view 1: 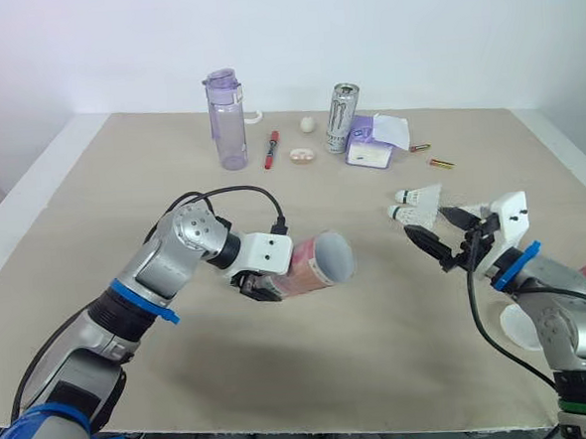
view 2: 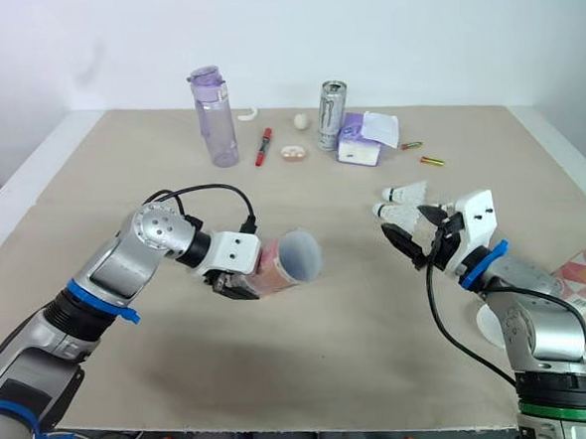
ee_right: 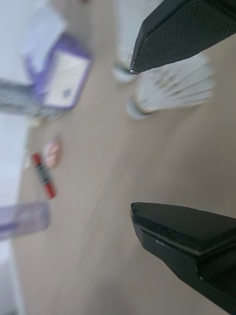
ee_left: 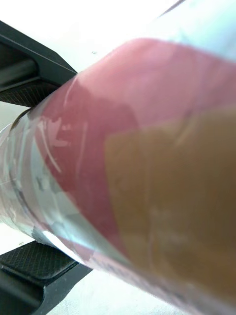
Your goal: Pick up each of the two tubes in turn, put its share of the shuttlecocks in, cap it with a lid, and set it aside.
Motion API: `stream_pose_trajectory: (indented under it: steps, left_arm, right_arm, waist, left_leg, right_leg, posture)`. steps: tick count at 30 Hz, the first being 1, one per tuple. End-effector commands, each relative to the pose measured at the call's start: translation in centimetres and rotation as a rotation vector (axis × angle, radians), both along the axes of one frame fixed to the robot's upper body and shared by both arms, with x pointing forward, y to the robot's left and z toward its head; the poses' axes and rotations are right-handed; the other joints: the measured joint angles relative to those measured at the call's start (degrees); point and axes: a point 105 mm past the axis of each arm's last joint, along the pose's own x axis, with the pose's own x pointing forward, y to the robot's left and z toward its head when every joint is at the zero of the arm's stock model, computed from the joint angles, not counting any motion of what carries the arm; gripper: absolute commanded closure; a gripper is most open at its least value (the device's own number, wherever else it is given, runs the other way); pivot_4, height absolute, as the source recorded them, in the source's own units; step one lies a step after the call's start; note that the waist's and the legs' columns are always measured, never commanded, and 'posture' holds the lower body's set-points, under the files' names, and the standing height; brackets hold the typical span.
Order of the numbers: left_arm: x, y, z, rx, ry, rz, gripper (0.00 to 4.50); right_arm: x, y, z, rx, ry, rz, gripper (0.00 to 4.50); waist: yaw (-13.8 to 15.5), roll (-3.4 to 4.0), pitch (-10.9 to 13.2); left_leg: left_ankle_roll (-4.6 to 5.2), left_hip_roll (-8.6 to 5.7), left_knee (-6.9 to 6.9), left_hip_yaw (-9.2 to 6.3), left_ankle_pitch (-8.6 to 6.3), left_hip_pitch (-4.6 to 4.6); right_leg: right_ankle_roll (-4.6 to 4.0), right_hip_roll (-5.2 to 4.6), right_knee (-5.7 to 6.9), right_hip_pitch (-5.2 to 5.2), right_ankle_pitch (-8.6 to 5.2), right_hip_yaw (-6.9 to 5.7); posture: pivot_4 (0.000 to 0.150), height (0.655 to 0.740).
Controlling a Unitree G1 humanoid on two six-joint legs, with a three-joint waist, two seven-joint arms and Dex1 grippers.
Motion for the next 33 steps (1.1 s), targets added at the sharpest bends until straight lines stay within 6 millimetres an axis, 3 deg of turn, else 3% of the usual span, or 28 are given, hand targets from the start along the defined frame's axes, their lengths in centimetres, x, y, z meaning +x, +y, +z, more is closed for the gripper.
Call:
stream_pose_trajectory:
  steps: [1, 7, 23, 26, 29, 33]
  left_arm:
    - [-0.1, -0.4, -0.2, 0.008, -0.010, -0.012, 1.47]
    - [-0.2, -0.4, -0.2, 0.002, -0.009, -0.011, 1.47]
    - [-0.2, -0.6, -0.4, -0.006, -0.016, -0.007, 1.47]
    - [-0.2, -0.6, -0.4, -0.008, -0.019, -0.004, 1.49]
    - [-0.1, -0.6, -0.4, -0.011, -0.022, 0.001, 1.49]
    - [-0.1, -0.6, -0.4, -0.014, -0.025, 0.006, 1.49]
  right_arm:
    - [0.8, 0.2, -0.5, 0.015, 0.028, -0.021, 0.00]
    - [2.0, -0.2, -1.5, 0.039, 0.070, -0.038, 0.00]
    - [5.3, 0.5, -1.6, 0.066, 0.089, -0.020, 0.00]
    - [5.9, 0.5, -1.4, 0.072, 0.085, -0.038, 0.54]
    - [6.7, 0.6, -1.3, 0.085, 0.078, -0.055, 1.84]
    - [7.1, 0.8, -1.4, 0.088, 0.084, -0.059, 2.93]
  waist:
    - [0.0, 0.01, 0.0]
    - [0.0, 0.04, 0.0]
    - [0.0, 0.10, 0.0]
    - [-0.1, 0.11, 0.0]
    - [-0.1, 0.12, 0.0]
    - [-0.1, 0.12, 0.0]
  left_leg:
    - [0.00, 0.00, 0.00, 0.00, 0.00, 0.00]
    - [0.01, -0.05, 0.00, -0.01, 0.01, 0.00]
    - [0.03, -0.12, -0.02, -0.05, 0.01, -0.02]
    - [0.04, -0.14, -0.02, -0.03, 0.01, -0.02]
    - [0.04, -0.15, -0.02, -0.05, 0.01, -0.02]
    - [0.05, -0.18, -0.02, -0.03, 0.01, -0.02]
  right_leg:
    - [0.00, 0.00, 0.00, 0.00, 0.00, 0.00]
    - [0.02, 0.00, -0.01, 0.02, -0.01, 0.06]
    - [0.09, 0.01, -0.02, 0.04, -0.04, 0.12]
    - [0.10, 0.01, -0.03, 0.05, -0.04, 0.19]
    - [0.11, 0.01, -0.03, 0.05, -0.04, 0.18]
    - [0.11, 0.00, -0.03, 0.05, -0.04, 0.23]
  posture:
    - [0.150, 0.7400]
    - [0.150, 0.7400]
    - [0.150, 0.7400]
    - [0.150, 0.7400]
    - [0.150, 0.7400]
    - [0.150, 0.7400]
